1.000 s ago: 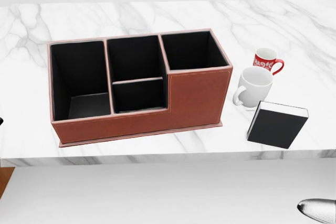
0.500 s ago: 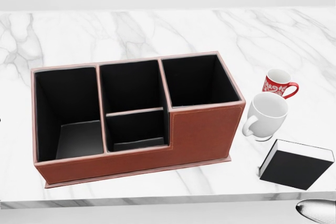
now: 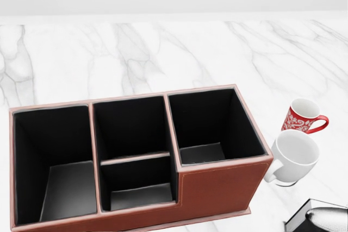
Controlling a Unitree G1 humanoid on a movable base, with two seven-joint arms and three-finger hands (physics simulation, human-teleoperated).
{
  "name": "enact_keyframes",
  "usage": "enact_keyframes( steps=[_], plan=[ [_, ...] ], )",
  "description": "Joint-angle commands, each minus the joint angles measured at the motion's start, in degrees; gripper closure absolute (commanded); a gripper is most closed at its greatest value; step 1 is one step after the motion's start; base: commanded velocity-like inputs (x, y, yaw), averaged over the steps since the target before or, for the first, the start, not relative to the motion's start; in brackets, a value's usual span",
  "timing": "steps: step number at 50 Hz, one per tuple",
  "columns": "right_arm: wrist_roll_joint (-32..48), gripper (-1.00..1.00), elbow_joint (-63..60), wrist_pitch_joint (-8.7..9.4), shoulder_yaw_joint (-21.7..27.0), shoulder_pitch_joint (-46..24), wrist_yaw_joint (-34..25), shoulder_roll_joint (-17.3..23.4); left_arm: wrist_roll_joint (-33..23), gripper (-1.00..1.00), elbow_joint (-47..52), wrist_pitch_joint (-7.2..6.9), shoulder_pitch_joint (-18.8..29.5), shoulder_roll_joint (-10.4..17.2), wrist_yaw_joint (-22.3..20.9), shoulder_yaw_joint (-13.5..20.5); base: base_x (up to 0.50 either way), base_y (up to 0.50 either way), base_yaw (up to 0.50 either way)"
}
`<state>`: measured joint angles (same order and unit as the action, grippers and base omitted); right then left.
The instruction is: Pick up the book and place it in the right compartment of the caddy.
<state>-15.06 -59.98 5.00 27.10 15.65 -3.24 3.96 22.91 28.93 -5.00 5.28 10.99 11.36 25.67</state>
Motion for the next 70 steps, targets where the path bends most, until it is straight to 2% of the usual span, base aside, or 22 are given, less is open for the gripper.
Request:
enact_keyframes(
  steps=[1,10,14,17,19,20,22,23,24,26,27,29,33,37,39,40,44,47,51,55,67,70],
  plan=[
    [0.0,-1.00,0.0,0.00,0.2,0.1,-0.3,-0.5,0.0,-1.00,0.0,0.00,0.0,0.0,0.0,0.0,0.36,0.00,0.00],
    [2.7,-1.00,0.0,0.00,-1.4,-1.9,-1.4,-0.1,-0.2,-1.00,0.4,0.00,-0.2,-0.2,0.0,-0.2,0.04,0.00,0.00],
    [0.3,-1.00,0.0,0.00,-1.8,-3.2,1.8,4.8,-0.2,-1.00,0.5,0.00,-0.2,-0.2,0.0,-0.1,0.00,0.00,0.00],
    [-6.5,-1.00,0.0,0.00,-1.5,-4.1,8.1,14.2,-0.3,-1.00,0.7,0.00,-0.3,-0.3,-0.1,-0.2,0.00,0.00,0.00],
    [-17.5,-1.00,0.0,0.00,1.2,-7.0,16.0,26.2,-0.4,-1.00,0.8,0.00,-0.2,-0.3,0.0,-0.3,0.00,0.00,0.00],
    [-21.6,-1.00,0.0,0.00,1.4,-6.6,19.6,29.4,-0.5,-1.00,0.8,0.00,-0.2,-0.3,0.0,-0.3,0.00,0.00,0.00],
    [-34.6,-1.00,0.0,0.00,7.7,-13.3,25.5,38.8,-0.1,-1.00,1.0,0.00,0.0,0.0,0.0,0.3,0.00,0.00,0.00],
    [-40.8,-1.00,0.0,0.00,10.2,-16.3,26.3,41.1,0.0,-1.00,0.9,0.00,0.2,0.3,0.2,0.6,0.00,0.00,0.00],
    [-46.4,-1.00,0.0,0.00,13.5,-19.7,26.7,42.3,0.2,-1.00,1.1,0.00,0.3,0.4,0.3,0.8,0.00,0.00,0.00],
    [-44.2,-1.00,0.0,0.00,15.8,-21.5,24.9,47.7,-0.1,-1.00,1.0,0.00,0.2,0.3,0.4,0.6,0.00,0.00,0.00],
    [-45.7,-1.00,0.0,0.00,19.9,-21.9,19.0,48.4,-0.6,-1.00,0.8,0.00,0.0,0.0,0.3,0.0,0.00,0.00,0.00],
    [-40.9,-1.00,0.0,0.00,22.3,-17.7,12.6,51.4,-0.9,-1.00,0.8,0.00,0.0,-0.1,0.2,-0.2,0.00,0.00,0.00],
    [-21.9,-1.00,0.0,0.00,23.0,-1.5,-7.7,44.8,-0.9,-1.00,1.0,0.00,0.0,-0.1,0.1,-0.2,0.00,0.00,0.00],
    [-4.4,-1.00,0.0,0.00,25.9,-0.2,-27.8,40.4,-1.1,-1.00,0.2,0.00,0.3,0.0,0.0,-0.3,0.00,0.00,0.00],
    [0.9,-1.00,0.0,0.00,31.1,0.1,-36.8,42.3,-1.1,-1.00,-0.2,0.00,0.6,0.1,0.1,-0.3,0.00,0.00,0.00],
    [3.2,-1.00,0.0,0.00,34.2,0.4,-36.8,43.5,-1.1,-1.00,-0.4,0.00,0.6,0.1,0.1,-0.4,0.00,0.00,0.00],
    [19.5,-1.00,0.0,0.00,37.0,-2.5,-36.8,43.2,-1.2,-1.00,-0.4,0.00,0.5,0.0,0.0,-0.6,0.00,0.00,0.00],
    [39.7,-1.00,0.0,0.00,34.4,-8.1,-36.8,35.7,-1.1,-1.00,-0.3,0.00,0.5,0.1,0.0,-0.5,0.00,0.00,0.00],
    [35.6,-1.00,0.0,0.00,41.4,-0.3,-36.8,28.9,-1.4,-1.00,-0.8,0.00,0.6,0.0,0.0,-0.7,0.00,0.00,0.00],
    [33.8,-1.00,0.0,0.00,46.9,2.1,-36.8,28.0,-1.4,-1.00,-0.5,0.00,0.5,0.0,0.1,-0.8,0.00,0.00,0.00],
    [36.0,-1.00,7.3,0.00,54.4,4.2,-36.8,20.2,-1.4,-1.00,0.0,0.00,0.2,-0.1,0.0,-0.6,0.00,0.00,0.00],
    [36.1,-1.00,7.8,0.00,54.8,4.2,-36.8,20.7,-1.6,-1.00,0.1,0.00,0.1,-0.2,0.0,-0.7,0.00,0.00,0.00]
  ],
)
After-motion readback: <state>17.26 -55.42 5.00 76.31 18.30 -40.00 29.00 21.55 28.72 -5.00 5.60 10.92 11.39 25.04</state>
